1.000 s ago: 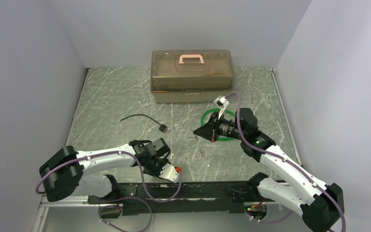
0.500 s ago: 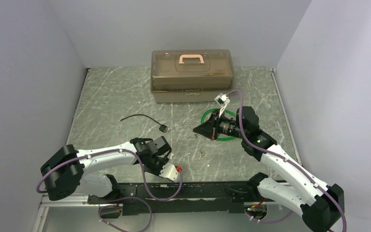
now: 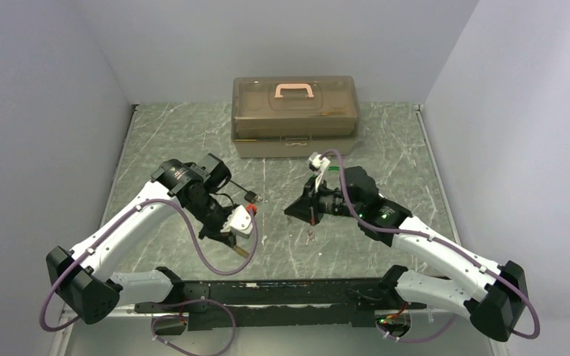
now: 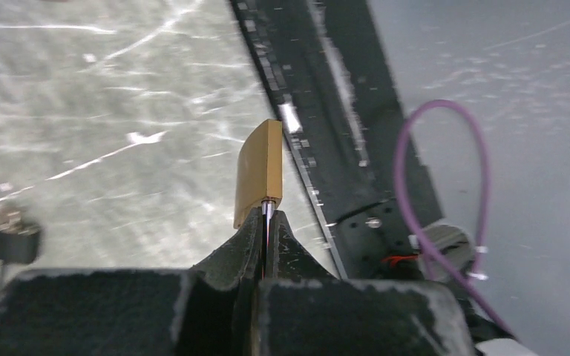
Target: Unlock with the key
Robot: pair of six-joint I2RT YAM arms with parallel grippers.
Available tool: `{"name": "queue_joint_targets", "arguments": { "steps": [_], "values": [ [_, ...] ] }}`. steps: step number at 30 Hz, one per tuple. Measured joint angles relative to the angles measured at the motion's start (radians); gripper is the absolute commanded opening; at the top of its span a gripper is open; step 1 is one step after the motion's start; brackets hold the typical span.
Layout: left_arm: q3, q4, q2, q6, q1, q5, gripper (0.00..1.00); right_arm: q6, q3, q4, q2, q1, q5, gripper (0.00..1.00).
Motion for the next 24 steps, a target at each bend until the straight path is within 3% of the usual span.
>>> {"name": "queue_joint_targets", "arguments": {
  "steps": [5,9,14,19,21,24],
  "values": [
    [-0.034,-0.116,-0.01,0.038,0.031,0.076,0.0,-0.048,-0.002,-0.021,0.021,0.093,0.077,0.0],
    [-0.035,-0.108,-0.042,0.037,0.084,0.129,0.0,-0.074,-0.029,-0.008,0.011,0.148,0.151,0.0],
    [-0.14,0.011,-0.075,-0.014,0.1,0.149,0.0,-0.07,-0.095,0.013,0.01,0.196,0.203,0.0],
    [-0.266,0.187,-0.008,-0.072,0.102,0.074,0.01,-0.053,-0.139,0.035,-0.002,0.2,0.244,0.0],
    [-0.276,0.22,0.035,-0.07,0.11,0.037,0.28,-0.049,-0.144,0.043,-0.013,0.2,0.254,0.0],
    [-0.28,0.232,0.077,-0.043,0.122,-0.003,0.51,-0.048,-0.151,0.052,-0.031,0.2,0.268,0.0]
  ]
}}
